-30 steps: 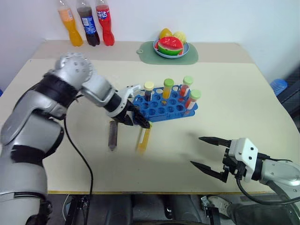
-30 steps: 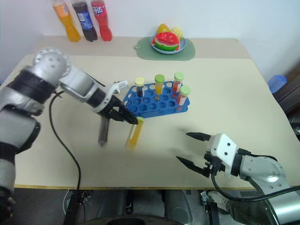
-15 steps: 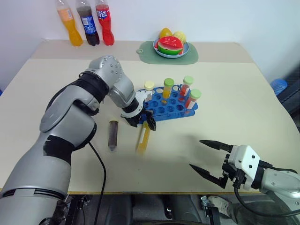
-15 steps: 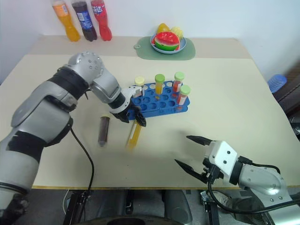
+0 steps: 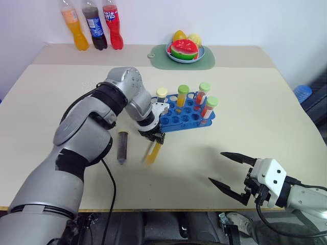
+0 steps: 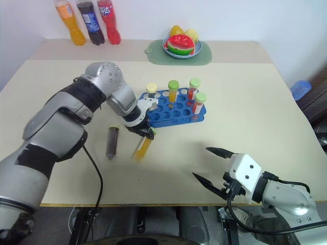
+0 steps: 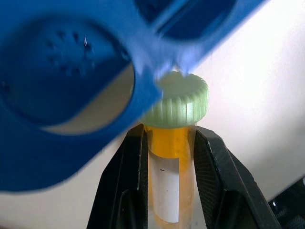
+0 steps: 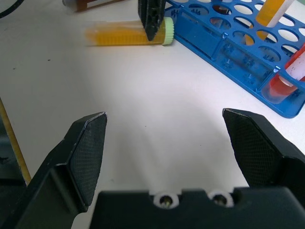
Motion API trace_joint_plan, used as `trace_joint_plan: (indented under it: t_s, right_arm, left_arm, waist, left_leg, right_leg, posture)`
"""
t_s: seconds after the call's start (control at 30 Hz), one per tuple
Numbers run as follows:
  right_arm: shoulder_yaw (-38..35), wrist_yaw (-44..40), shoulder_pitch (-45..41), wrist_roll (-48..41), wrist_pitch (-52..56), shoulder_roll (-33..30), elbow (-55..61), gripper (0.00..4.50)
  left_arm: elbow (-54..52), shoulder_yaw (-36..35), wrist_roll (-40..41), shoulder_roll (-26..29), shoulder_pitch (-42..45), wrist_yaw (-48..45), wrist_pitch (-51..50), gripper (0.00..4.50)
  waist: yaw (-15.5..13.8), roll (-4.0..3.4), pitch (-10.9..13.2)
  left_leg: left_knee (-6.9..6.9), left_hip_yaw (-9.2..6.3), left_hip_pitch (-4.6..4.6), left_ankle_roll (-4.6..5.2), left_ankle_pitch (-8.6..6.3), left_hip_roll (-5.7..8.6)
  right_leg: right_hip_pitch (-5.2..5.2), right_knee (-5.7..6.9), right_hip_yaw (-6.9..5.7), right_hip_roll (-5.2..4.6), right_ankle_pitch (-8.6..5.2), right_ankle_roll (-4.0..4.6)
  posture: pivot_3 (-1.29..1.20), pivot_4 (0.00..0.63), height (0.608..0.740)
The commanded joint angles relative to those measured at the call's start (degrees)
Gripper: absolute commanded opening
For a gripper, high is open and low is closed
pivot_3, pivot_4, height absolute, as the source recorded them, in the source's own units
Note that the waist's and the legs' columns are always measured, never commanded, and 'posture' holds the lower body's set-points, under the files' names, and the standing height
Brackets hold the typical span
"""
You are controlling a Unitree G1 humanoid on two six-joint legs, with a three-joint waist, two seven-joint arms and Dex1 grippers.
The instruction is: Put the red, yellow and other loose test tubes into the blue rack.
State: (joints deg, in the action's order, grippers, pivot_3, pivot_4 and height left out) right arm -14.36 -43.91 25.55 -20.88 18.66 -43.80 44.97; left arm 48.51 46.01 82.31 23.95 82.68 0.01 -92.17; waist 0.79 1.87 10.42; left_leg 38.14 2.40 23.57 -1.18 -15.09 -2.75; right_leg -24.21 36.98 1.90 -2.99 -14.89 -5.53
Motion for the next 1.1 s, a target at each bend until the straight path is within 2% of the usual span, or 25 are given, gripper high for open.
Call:
trace_joint_plan:
  t_s: [0.03, 0.13, 0.2, 0.23, 0.3, 0.37, 0.47, 0.6, 0.67, 0.77, 0.97, 1.1]
  right_arm:
    - [-1.0, -0.4, -0.9, -0.4, 0.0, -0.4, 0.5, 4.31]
    - [-0.9, -0.9, -1.6, -0.3, -0.2, -0.4, -0.4, 4.31]
    - [-0.1, -1.0, -2.6, -0.1, -0.4, -0.2, -1.4, 4.31]
    - [0.4, -1.0, -3.3, 0.0, -0.5, 0.0, -1.9, 4.31]
    - [1.1, -1.0, -4.3, 0.1, -0.7, 0.2, -2.8, 4.31]
    - [1.8, -1.0, -5.2, 0.3, -1.0, 0.5, -3.7, 4.31]
    - [2.7, -0.4, -6.5, 0.5, -1.2, 1.2, -4.6, 4.31]
    - [2.8, 1.6, -7.2, 0.7, -1.1, 3.2, -4.8, 4.31]
    - [2.4, 3.6, -7.3, 1.0, -1.0, 4.9, -4.8, 4.31]
    - [2.3, 5.9, -7.5, 2.2, -1.5, 6.8, -5.0, 4.31]
    - [2.9, 9.2, -6.6, 4.7, -2.0, 9.3, -4.5, 4.31]
    - [2.6, 9.9, -5.9, 5.1, -1.9, 9.9, -3.8, 4.31]
  left_arm:
    - [-8.9, 3.3, 7.5, 7.6, 0.3, -5.2, -0.3, 0.78]
    - [-19.2, 3.3, 10.5, 15.0, -1.7, -10.7, -0.3, 0.78]
    - [-36.7, -4.1, 2.9, 21.1, -7.7, -23.3, 4.5, 0.78]
    - [-41.7, -6.9, 0.9, 23.3, -9.9, -26.1, 4.4, 0.78]
    - [-47.6, -10.5, -3.3, 25.9, -13.2, -32.3, 7.7, 0.78]
    - [-53.2, -12.8, -10.7, 27.7, -17.0, -40.8, 16.7, 0.78]
    - [-54.4, -20.6, -17.4, 24.1, -22.8, -45.7, 29.7, 0.78]
    - [-51.3, -29.7, -30.5, 13.5, -29.1, -41.2, 51.2, 0.78]
    - [-47.7, -30.8, -39.3, 8.3, -30.3, -39.9, 62.9, 0.78]
    - [-41.9, -32.3, -45.0, 2.0, -31.9, -44.0, 74.1, 0.78]
    - [-30.0, -33.1, -53.3, -8.3, -34.1, -49.2, 88.8, 0.78]
    - [-25.7, -34.1, -56.3, -11.0, -34.7, -51.1, 91.6, 0.78]
  waist:
    - [0.0, -0.02, 0.0]
    - [-0.1, -0.03, 0.0]
    - [-0.1, -0.09, 0.0]
    - [-0.1, -0.08, 0.0]
    - [-0.3, -0.05, 0.0]
    - [-0.5, -0.06, 0.0]
    - [-1.1, -0.08, 0.0]
    - [-1.6, -0.06, 0.0]
    - [-1.6, -0.02, 0.0]
    - [-1.5, -0.05, 0.0]
    - [-1.5, -0.09, -0.1]
    - [-1.4, -0.09, -0.1]
  left_leg:
    - [-0.01, 0.0, -0.01, 0.0, 0.0, -0.01]
    - [-0.04, 0.01, -0.01, 0.0, 0.0, -0.03]
    - [-0.03, 0.03, -0.01, -0.01, 0.0, -0.03]
    - [-0.05, 0.11, -0.02, -0.01, 0.01, -0.03]
    - [-0.04, 0.14, 0.0, -0.08, 0.04, -0.03]
    - [0.0, 0.16, 0.01, -0.12, 0.07, -0.01]
    - [0.04, 0.2, -0.05, -0.13, 0.07, 0.0]
    - [0.11, 0.19, -0.04, -0.13, 0.08, 0.02]
    - [0.11, 0.19, -0.04, -0.12, 0.08, 0.04]
    - [0.1, 0.21, -0.05, -0.12, 0.08, 0.04]
    - [0.1, 0.23, -0.09, -0.11, 0.07, 0.02]
    - [0.1, 0.24, -0.09, -0.1, 0.07, 0.02]
  right_leg:
    - [0.0, 0.01, 0.0, 0.0, 0.0, 0.0]
    - [-0.03, 0.04, 0.01, 0.0, 0.0, 0.01]
    - [-0.03, 0.04, 0.01, -0.01, 0.0, 0.01]
    - [-0.05, 0.03, 0.06, -0.04, -0.01, 0.03]
    - [-0.04, 0.03, 0.07, -0.05, -0.02, 0.04]
    - [-0.03, 0.03, 0.07, -0.06, -0.02, 0.05]
    - [0.05, 0.01, 0.08, -0.07, -0.01, 0.08]
    - [0.12, 0.0, 0.12, -0.06, -0.01, 0.08]
    - [0.15, -0.04, 0.14, -0.06, -0.01, 0.06]
    - [0.15, -0.04, 0.18, -0.02, 0.01, 0.04]
    - [0.15, -0.02, 0.24, 0.05, 0.02, 0.01]
    - [0.14, -0.02, 0.28, 0.06, 0.1, -0.14]
  posture:
    - [0.0, 0.15, 0.74]
    - [0.0, 0.15, 0.74]
    - [0.0, 0.15, 0.74]
    - [0.0, 0.15, 0.74]
    - [0.0, 0.15, 0.74]
    - [0.0, 0.15, 0.74]
    - [0.0, 0.15, 0.74]
    - [0.0, 0.15, 0.74]
    - [0.0, 0.15, 0.74]
    - [0.0, 0.15, 0.74]
    - [0.0, 0.15, 0.74]
    - [0.0, 0.15, 0.74]
